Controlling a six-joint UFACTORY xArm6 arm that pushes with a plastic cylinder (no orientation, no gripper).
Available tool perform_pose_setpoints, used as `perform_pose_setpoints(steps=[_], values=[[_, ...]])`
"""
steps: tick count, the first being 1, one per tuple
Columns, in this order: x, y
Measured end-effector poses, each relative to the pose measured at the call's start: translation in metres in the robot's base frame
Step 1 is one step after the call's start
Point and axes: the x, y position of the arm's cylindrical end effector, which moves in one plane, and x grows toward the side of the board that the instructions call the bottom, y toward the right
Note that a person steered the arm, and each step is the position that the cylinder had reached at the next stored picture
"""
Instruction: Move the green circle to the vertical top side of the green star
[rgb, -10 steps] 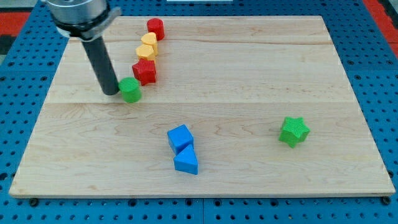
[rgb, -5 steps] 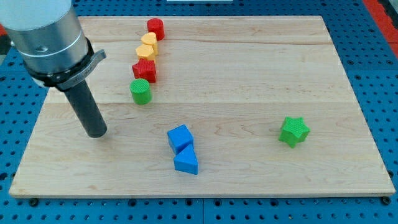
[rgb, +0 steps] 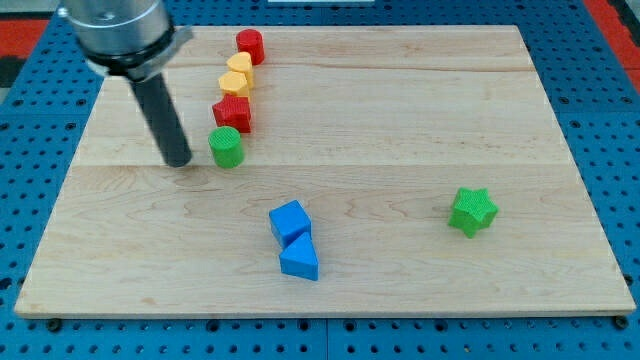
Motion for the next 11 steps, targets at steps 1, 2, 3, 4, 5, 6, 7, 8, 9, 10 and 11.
perform_pose_setpoints(steps=[1,2,3,4,5,6,7,8,9,10,11], values=[[-0.003,0.052],[-0.006,0.06],[-0.01,0.035],[-0.025,0.038],[-0.036,0.085],[-0.037,0.137],[-0.037,0.191],[-0.035,0.241],[-0.02,0.23],[-0.008,0.251],[-0.008,0.289]])
